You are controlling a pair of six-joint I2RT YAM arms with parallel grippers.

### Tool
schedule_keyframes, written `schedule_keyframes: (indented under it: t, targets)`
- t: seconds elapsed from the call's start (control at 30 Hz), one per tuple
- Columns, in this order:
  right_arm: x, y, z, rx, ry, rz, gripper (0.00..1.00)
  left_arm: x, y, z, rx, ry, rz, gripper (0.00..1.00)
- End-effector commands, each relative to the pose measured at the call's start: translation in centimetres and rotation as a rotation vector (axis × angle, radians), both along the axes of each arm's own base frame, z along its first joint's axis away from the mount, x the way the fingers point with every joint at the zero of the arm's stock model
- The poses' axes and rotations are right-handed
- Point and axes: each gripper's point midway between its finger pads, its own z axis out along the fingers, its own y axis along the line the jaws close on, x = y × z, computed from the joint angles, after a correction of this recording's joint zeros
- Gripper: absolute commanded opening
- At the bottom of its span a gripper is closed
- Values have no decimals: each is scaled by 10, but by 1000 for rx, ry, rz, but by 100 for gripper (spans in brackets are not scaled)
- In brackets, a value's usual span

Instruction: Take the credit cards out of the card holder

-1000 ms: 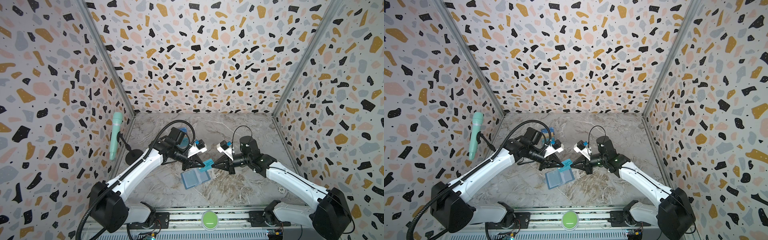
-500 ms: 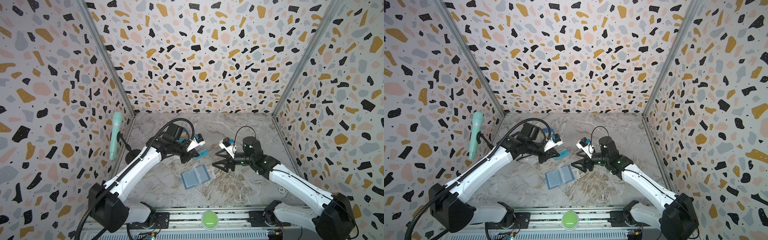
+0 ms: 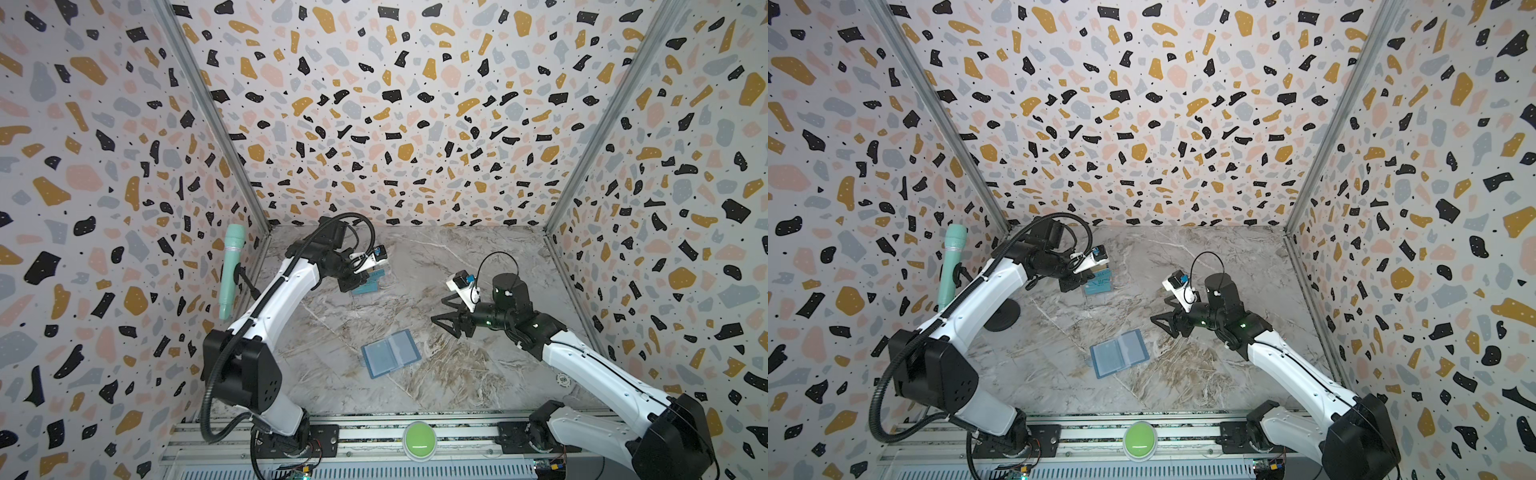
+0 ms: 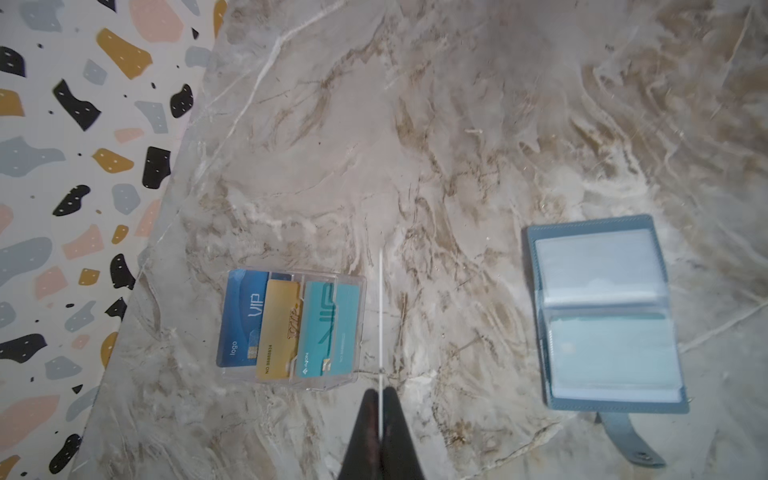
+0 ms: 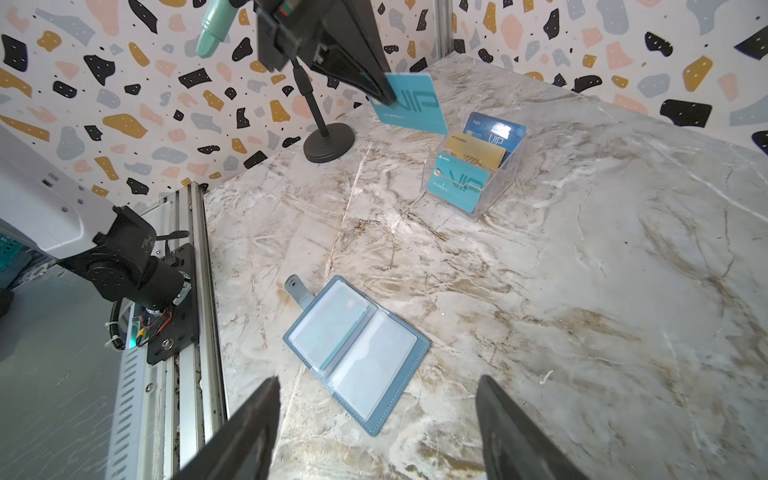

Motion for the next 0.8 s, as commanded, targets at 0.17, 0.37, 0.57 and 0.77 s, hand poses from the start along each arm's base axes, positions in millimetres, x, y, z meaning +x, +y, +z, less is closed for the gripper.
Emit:
schedule_keyframes:
  t: [0.17,0.37,0.57,0.77]
  targets:
    - [0,-10,3,1,-12,-47,74,22,10,-41,68,124,-137,0]
    - [0,-13,-2,-7,-2,-60,74,57,23,-66,106,156,-103,0]
    - [-1,-13,-8,-10,12,-58,74,70,17,-77,37,167,-133,0]
    - [0,-11,-11,-6,19,-50,74,74,22,-86,58,166,-124,0]
